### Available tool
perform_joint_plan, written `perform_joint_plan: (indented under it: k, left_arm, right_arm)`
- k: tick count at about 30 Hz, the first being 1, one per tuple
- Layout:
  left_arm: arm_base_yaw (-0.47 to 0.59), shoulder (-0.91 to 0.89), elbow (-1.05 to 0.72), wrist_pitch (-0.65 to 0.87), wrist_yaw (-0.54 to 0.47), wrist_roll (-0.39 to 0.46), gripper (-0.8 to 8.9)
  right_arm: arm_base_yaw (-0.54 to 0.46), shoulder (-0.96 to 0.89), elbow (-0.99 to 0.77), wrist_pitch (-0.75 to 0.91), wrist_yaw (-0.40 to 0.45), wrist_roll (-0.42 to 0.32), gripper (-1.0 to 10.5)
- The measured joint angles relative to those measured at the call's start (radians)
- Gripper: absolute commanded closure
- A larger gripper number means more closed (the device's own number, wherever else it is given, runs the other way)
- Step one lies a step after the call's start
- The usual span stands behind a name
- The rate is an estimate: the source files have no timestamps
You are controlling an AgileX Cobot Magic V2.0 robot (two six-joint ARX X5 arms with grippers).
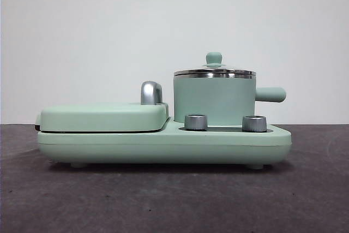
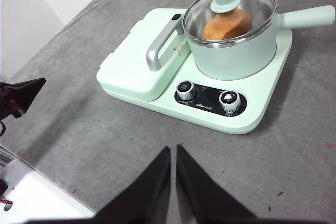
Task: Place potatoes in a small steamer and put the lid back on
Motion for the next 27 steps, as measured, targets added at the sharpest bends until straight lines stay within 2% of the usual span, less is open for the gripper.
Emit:
perform_joint_plan:
  k: [6,27]
  left_arm:
    - [0.028,0.000,-0.043,0.085,-0.001,-0.002,8.08]
    - [0.028,0.000,-0.045,0.087,-0.001,-0.002,8.08]
  right_arm:
    - [0.000,0.000,0.000,0.000,0.000,0.000,9.3]
    - [0.000,0.000,0.000,0.000,0.000,0.000,9.3]
